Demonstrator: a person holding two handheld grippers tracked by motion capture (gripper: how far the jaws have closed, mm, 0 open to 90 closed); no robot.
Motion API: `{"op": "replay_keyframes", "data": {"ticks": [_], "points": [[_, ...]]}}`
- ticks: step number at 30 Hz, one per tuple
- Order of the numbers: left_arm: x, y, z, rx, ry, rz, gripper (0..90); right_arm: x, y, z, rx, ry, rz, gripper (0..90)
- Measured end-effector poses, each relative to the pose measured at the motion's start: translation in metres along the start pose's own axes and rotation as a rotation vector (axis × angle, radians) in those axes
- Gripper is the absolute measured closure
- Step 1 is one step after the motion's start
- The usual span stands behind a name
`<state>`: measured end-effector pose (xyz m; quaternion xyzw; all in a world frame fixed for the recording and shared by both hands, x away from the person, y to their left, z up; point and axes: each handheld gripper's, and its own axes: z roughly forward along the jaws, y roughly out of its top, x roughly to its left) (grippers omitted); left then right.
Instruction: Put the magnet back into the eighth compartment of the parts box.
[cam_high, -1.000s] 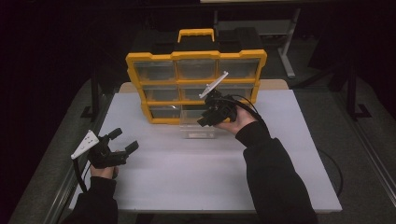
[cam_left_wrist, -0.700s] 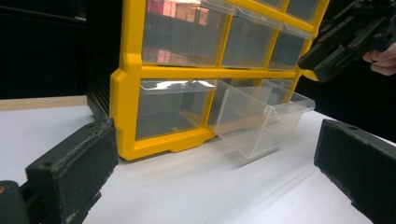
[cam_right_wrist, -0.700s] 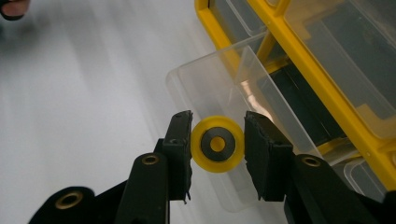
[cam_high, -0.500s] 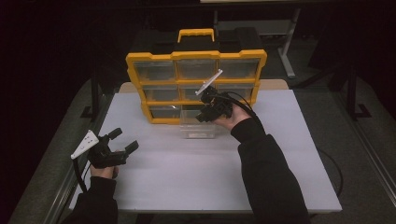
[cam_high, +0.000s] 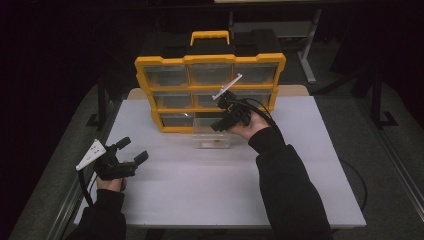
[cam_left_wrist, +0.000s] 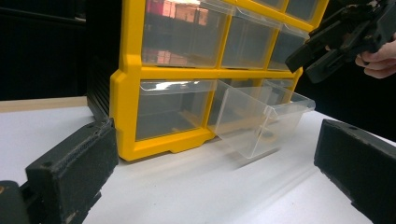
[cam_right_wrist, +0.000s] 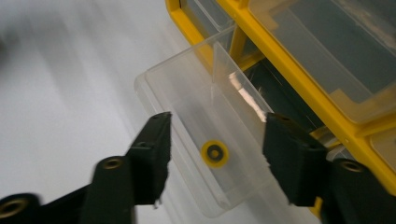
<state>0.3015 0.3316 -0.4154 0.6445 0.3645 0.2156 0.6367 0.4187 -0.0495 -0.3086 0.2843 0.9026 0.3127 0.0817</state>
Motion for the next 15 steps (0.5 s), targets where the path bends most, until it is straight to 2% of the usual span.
{"op": "replay_keyframes", "data": {"ticks": [5,7,10,15], "points": [[0.0,0.0,0.0,-0.001,-0.001,0.0,0.0,-0.003,-0.005,-0.004,-0.016,0.001,0.024,13.8],[0.0,0.0,0.0,-0.001,0.0,0.001,0.0,-0.005,-0.008,-0.005,-0.022,0.008,0.032,11.7],[0.0,0.0,0.0,0.0,0.001,-0.001,0.0,-0.007,-0.011,-0.008,-0.033,0.01,0.052,1.4],[0.0,0.0,0.0,0.0,0.0,-0.001,0.0,-0.01,-0.018,-0.014,-0.053,-0.011,0.066,0.0]]}}
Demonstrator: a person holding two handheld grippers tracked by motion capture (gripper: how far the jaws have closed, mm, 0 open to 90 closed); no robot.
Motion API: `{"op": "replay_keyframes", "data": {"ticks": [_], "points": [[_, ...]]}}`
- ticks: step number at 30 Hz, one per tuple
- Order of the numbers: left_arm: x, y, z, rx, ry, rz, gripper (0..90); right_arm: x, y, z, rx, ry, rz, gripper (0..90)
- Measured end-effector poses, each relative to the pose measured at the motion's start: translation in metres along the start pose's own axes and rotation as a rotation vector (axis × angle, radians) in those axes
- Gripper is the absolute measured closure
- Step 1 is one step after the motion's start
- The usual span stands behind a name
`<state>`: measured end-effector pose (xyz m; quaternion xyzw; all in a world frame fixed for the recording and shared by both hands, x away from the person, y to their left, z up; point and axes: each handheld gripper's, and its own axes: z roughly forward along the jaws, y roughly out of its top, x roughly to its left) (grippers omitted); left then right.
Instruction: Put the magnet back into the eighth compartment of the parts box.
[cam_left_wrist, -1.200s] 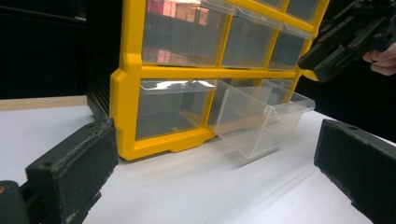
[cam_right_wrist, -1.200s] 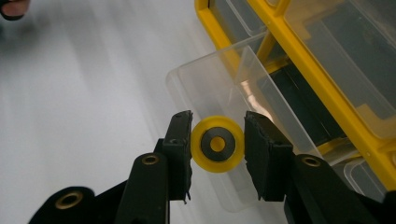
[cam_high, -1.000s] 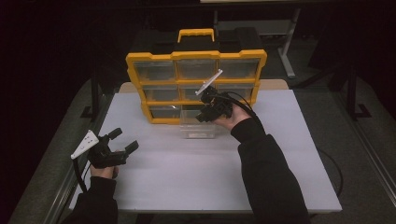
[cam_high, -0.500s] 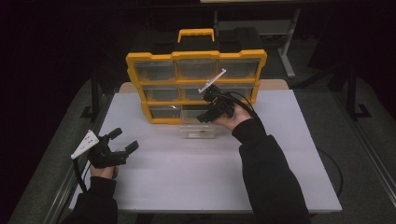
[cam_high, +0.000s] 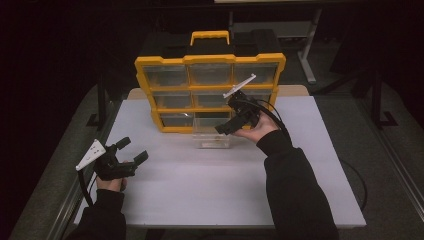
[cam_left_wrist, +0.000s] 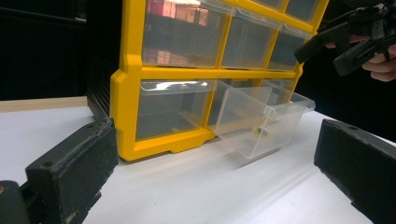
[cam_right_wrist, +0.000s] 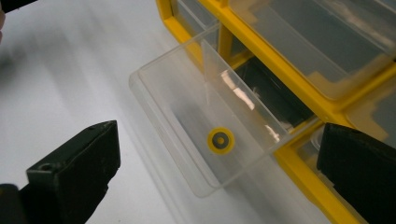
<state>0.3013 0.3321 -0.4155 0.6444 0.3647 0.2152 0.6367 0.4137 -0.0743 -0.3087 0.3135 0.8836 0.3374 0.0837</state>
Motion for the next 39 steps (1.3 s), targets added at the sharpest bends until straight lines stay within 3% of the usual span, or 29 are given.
{"op": "replay_keyframes", "data": {"ticks": [14,39], "points": [[0.0,0.0,0.0,0.003,0.0,0.001,0.0,-0.004,-0.024,-0.019,-0.055,0.016,0.028,0.0],[0.0,0.0,0.0,0.006,0.003,0.005,0.0,-0.011,-0.068,-0.037,-0.127,-0.02,0.053,0.0]]}}
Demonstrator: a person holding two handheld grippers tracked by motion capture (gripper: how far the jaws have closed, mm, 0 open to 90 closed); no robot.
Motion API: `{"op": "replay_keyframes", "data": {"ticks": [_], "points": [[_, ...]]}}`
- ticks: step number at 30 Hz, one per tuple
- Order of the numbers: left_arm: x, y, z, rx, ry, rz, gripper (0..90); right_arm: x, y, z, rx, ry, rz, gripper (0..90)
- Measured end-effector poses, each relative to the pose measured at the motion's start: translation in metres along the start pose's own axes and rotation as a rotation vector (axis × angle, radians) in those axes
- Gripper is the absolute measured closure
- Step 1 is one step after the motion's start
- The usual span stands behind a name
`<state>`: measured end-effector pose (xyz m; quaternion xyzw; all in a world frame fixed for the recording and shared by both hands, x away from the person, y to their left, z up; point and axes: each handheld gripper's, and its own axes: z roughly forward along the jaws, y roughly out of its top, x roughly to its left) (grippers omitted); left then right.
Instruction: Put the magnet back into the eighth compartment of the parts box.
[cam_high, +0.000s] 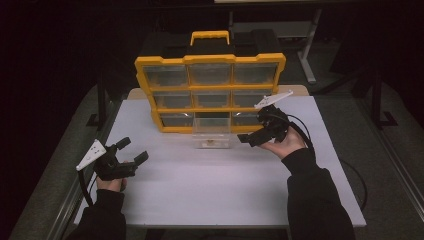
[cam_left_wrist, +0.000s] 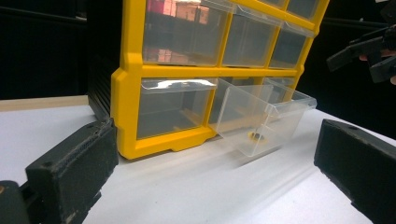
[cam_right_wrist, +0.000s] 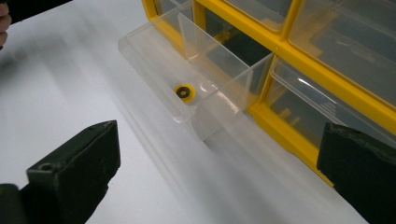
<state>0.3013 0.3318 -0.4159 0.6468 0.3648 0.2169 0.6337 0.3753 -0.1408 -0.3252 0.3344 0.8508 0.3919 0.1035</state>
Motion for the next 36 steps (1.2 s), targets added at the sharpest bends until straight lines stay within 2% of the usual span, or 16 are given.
{"op": "replay_keyframes", "data": {"ticks": [21,36], "points": [[0.0,0.0,0.0,0.001,0.002,-0.001,0.0,0.001,-0.027,-0.013,-0.038,-0.021,0.004,0.0],[0.0,0.0,-0.001,0.0,0.002,0.003,0.0,0.003,-0.052,-0.013,-0.037,-0.022,0.041,0.0]]}}
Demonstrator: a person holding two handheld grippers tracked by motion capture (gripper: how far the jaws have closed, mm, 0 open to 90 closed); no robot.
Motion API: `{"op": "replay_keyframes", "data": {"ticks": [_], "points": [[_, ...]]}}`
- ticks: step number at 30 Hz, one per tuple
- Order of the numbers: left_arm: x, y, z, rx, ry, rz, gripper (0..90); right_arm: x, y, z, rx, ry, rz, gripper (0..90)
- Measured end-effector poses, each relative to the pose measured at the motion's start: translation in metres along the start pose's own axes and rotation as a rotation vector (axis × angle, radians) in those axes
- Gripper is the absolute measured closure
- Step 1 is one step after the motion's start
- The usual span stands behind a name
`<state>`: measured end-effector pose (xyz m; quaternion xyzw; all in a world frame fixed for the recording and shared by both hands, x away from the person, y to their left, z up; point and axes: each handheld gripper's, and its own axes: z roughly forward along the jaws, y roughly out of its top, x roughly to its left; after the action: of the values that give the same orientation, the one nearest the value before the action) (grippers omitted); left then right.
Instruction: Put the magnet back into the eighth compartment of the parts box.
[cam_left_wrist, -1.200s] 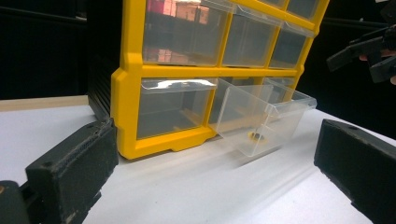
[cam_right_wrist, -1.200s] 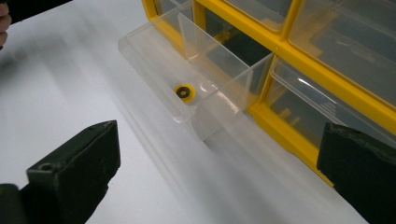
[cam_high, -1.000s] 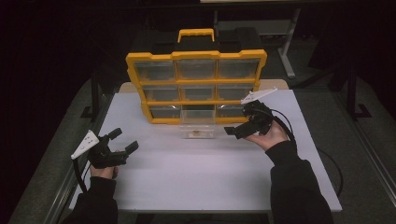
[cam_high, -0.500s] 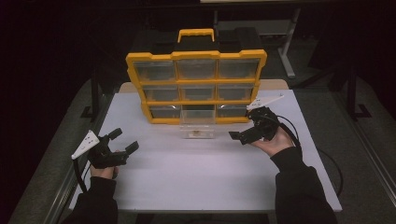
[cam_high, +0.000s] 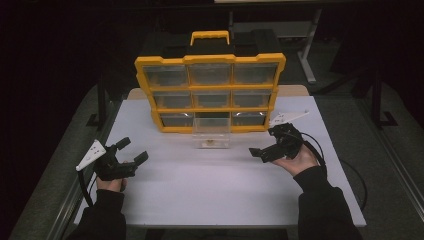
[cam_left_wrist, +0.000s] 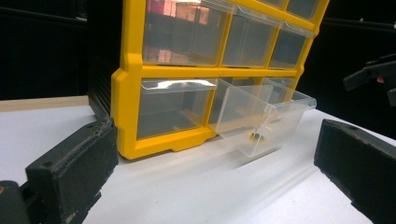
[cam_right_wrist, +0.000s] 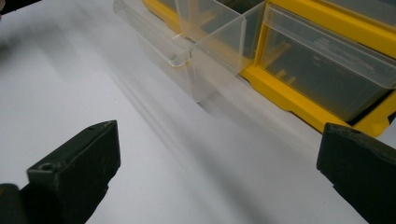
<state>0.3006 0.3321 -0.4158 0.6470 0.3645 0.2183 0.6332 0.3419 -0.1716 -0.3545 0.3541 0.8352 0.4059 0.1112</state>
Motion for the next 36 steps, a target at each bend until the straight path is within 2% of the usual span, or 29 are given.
{"op": "replay_keyframes", "data": {"ticks": [12,21,29,36], "points": [[0.0,0.0,0.0,0.0,0.0,0.001,0.0,0.001,-0.018,-0.004,-0.021,-0.007,0.015,0.0],[0.0,0.0,0.0,0.0,-0.002,0.003,0.0,-0.001,-0.043,-0.01,-0.078,-0.017,0.063,0.0],[0.0,0.0,-0.001,-0.005,-0.003,0.001,0.0,-0.005,-0.056,-0.016,-0.124,-0.035,0.087,1.7],[-0.001,0.001,0.0,-0.008,-0.005,0.002,0.0,-0.004,-0.071,-0.019,-0.125,-0.051,0.105,1.5]]}}
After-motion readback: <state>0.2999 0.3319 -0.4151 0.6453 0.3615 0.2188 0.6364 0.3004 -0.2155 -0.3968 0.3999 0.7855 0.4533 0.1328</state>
